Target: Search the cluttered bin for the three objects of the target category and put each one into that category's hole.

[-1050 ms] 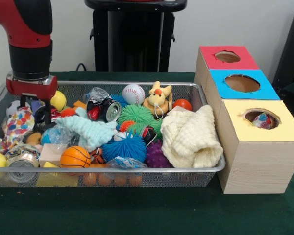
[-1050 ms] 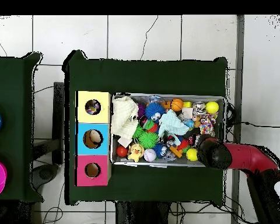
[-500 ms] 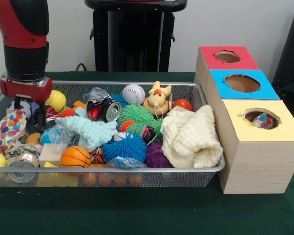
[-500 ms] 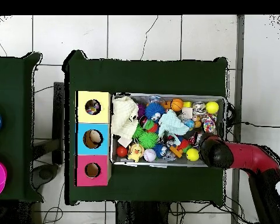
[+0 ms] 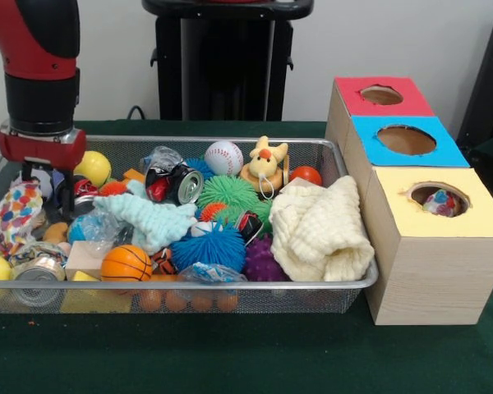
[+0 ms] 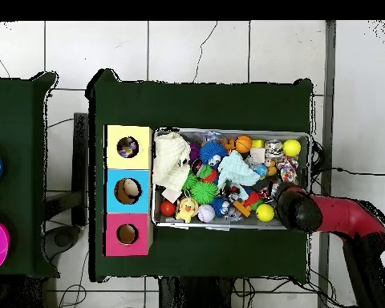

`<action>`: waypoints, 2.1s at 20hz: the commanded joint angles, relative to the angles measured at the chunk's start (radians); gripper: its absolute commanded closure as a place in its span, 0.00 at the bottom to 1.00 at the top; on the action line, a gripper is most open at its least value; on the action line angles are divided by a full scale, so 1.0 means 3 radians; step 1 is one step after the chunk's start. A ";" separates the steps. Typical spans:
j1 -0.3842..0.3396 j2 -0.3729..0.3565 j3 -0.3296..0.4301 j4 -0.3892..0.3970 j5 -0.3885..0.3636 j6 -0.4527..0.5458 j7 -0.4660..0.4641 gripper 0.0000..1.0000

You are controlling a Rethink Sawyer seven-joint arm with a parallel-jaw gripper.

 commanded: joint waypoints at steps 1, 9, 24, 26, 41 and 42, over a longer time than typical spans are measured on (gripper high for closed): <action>0.0040 -0.0261 0.0008 0.0075 0.0193 0.0505 -0.0163 0.00; 0.0068 -0.0337 0.0033 0.0031 0.0276 0.0643 -0.0228 0.00; 0.0046 -0.0061 0.0109 -0.0177 0.0105 0.0223 -0.0214 0.00; 0.0033 -0.0043 0.0100 -0.0168 0.0064 0.0158 -0.0212 0.00; 0.0014 0.0051 0.0125 -0.0414 -0.0012 0.0121 -0.0352 0.00; 0.0012 0.0048 0.0129 -0.0419 -0.0004 0.0136 -0.0358 0.00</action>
